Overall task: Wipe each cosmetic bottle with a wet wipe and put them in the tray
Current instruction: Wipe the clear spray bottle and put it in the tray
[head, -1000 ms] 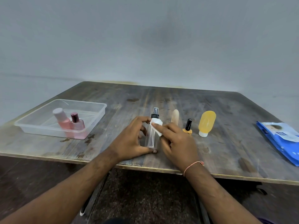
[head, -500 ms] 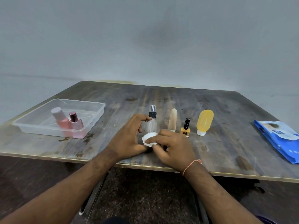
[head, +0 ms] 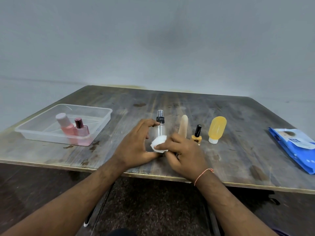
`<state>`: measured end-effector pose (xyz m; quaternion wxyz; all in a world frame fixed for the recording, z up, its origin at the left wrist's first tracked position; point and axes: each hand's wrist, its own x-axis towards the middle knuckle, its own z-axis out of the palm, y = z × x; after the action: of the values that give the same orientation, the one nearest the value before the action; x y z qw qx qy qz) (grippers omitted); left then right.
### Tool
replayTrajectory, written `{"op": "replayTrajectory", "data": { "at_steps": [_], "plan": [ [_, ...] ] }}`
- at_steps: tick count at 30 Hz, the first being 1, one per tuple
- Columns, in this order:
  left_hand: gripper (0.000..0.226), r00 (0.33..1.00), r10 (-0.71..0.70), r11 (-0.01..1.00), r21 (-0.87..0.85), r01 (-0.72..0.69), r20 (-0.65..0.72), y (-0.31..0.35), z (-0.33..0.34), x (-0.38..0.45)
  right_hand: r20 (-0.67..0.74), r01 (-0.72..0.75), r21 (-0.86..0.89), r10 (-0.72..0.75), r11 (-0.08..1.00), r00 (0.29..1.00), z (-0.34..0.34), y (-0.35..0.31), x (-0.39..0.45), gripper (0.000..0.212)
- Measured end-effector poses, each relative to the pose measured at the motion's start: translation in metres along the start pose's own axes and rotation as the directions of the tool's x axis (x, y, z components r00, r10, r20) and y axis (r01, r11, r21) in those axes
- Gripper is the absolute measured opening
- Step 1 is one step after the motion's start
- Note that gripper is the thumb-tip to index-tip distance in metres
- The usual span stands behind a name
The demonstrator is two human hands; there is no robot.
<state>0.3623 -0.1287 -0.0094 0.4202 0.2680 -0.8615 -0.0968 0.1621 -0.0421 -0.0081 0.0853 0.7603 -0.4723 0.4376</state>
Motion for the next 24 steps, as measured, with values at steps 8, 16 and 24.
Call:
{"op": "replayTrajectory", "data": {
  "at_steps": [8,16,24],
  "plan": [
    [0.093,1.0,-0.019,1.0,-0.012,0.019,0.005,0.002,-0.002,0.001,-0.103,-0.078,-0.005,0.077,0.997,0.992,0.001,0.004,0.002,0.041],
    [0.097,0.997,-0.016,0.998,-0.052,0.02,0.08,0.002,-0.004,0.0,-0.156,-0.19,0.14,0.211,0.972,0.965,-0.001,0.008,0.006,0.042],
    [0.1,0.994,-0.04,0.981,-0.187,0.059,0.103,0.002,-0.006,0.0,-0.11,-0.247,0.343,0.3,0.906,0.948,0.0,0.015,0.004,0.029]
  ]
}}
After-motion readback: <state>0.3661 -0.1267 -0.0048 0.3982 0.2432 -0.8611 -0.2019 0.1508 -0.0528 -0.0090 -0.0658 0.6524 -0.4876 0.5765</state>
